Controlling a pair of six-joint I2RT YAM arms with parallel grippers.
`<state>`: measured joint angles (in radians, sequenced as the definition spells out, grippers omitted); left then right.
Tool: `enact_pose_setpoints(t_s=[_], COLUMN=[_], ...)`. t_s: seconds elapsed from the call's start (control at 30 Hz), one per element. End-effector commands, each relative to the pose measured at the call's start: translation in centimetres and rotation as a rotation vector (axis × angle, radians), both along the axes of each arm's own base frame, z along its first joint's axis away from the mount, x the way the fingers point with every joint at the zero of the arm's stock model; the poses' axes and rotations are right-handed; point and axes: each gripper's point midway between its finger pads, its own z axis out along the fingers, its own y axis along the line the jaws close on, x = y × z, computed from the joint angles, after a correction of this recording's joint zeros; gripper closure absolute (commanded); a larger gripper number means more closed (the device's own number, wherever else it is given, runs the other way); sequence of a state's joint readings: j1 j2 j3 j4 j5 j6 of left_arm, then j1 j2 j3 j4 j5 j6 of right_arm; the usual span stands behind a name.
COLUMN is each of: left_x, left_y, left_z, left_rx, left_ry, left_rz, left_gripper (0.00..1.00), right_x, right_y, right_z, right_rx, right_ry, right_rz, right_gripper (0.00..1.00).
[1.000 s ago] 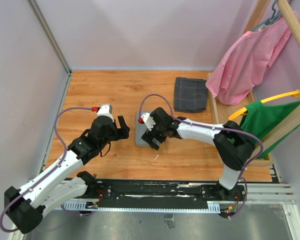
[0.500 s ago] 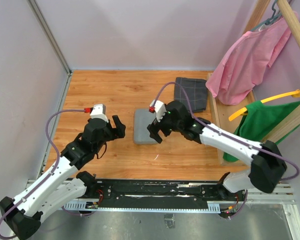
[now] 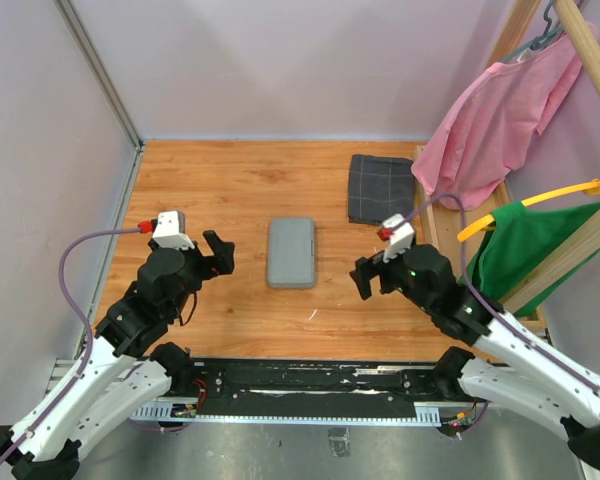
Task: Sort the tools into containers
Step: Reset both arms
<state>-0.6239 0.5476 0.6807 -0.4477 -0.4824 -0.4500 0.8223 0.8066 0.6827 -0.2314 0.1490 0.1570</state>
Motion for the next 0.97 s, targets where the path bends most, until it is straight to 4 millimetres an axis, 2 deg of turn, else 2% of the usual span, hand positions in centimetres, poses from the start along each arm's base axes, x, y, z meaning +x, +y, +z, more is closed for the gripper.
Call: enact_pose_setpoints(t_s=[0.0, 0.13, 0.37, 0.93], left_x=[-0.4, -0.7, -0.8, -1.0], left_y=[2.1, 2.4, 2.6, 3.4], left_z=[1.7, 1.7, 1.0, 0.9], left_rx=[0.038, 0.035, 0.019, 0.013], left_ry=[-0.035, -0.04, -0.037, -0.036], left_rz=[0.067, 0.075, 0.09, 0.128], left_gripper=[0.01, 0.01, 0.01, 0.01], right_x=[-0.3, -1.1, -2.2, -2.2], right_y=[-5.8, -9.3, -12.1, -11.3], right_z=[1.2, 1.4, 1.0, 0.4], right_rx=[0.071, 0.121, 0.158, 0.143], right_ry=[-0.063, -0.116, -0.14, -0.116], right_rz=[-0.263, -0.387, -0.485, -0.45], right_gripper=[0.01, 0.01, 0.01, 0.01])
